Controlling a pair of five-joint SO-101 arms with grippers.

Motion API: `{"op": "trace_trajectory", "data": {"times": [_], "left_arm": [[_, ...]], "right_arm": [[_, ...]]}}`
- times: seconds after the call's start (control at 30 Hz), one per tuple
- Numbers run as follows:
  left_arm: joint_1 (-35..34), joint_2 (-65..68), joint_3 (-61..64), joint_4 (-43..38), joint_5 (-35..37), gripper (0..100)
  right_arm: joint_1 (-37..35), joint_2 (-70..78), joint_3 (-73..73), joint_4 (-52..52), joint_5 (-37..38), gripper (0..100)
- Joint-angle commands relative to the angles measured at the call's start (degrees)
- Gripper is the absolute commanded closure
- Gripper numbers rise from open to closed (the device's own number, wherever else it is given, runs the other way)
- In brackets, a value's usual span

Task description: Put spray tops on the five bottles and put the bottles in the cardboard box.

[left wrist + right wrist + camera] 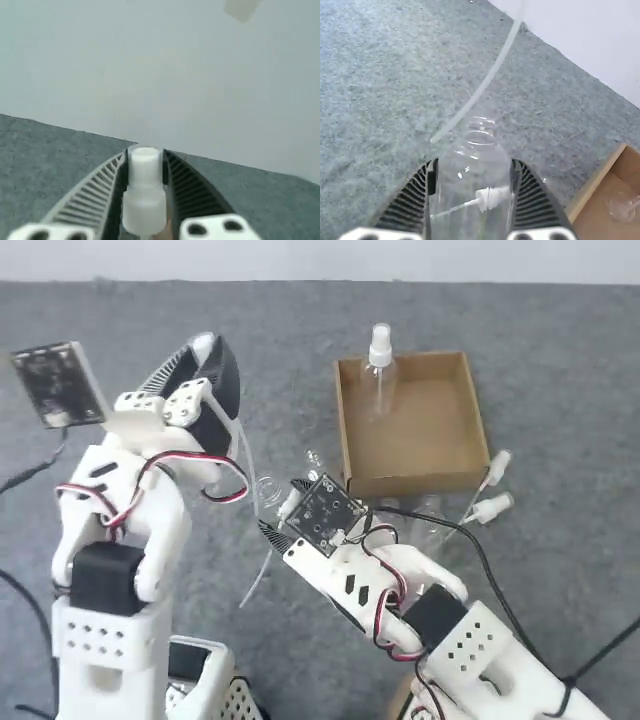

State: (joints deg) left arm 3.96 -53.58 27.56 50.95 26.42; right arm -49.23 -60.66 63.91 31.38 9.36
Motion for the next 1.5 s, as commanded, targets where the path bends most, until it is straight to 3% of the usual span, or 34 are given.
{"op": "trace_trajectory", "data": {"times": [0.0,0.13,0.33,0.63,0.93,1.07,1.2,1.47], "left_arm": [[-1.67,-0.44,-1.36,-5.19,0.35,99],[-4.92,-0.26,-3.47,-6.95,0.44,99],[-4.57,-0.35,0.13,-6.24,0.62,99],[4.57,-0.44,9.36,-6.15,0.62,99],[5.36,-3.43,9.19,3.96,0.35,99],[8.26,-7.47,9.80,6.33,-4.75,99],[11.60,-8.09,12.88,6.51,-5.63,99],[12.04,-8.62,15.78,6.77,-5.71,99]], "right_arm": [[-0.75,-2.51,0.70,-1.01,-0.79,99.3],[-0.75,-2.51,1.67,-0.92,-0.79,99.3],[-0.75,-2.51,1.67,-1.01,-0.79,99.3],[-0.48,-2.51,1.67,-1.19,-0.88,99.3],[5.85,-2.51,1.67,-7.60,-6.68,99.3],[5.76,-2.33,1.67,-8.75,-6.95,99.3],[5.67,-2.51,2.81,-10.59,-6.95,99.3],[4.79,-2.59,3.96,-10.77,-6.86,99.3]]}}
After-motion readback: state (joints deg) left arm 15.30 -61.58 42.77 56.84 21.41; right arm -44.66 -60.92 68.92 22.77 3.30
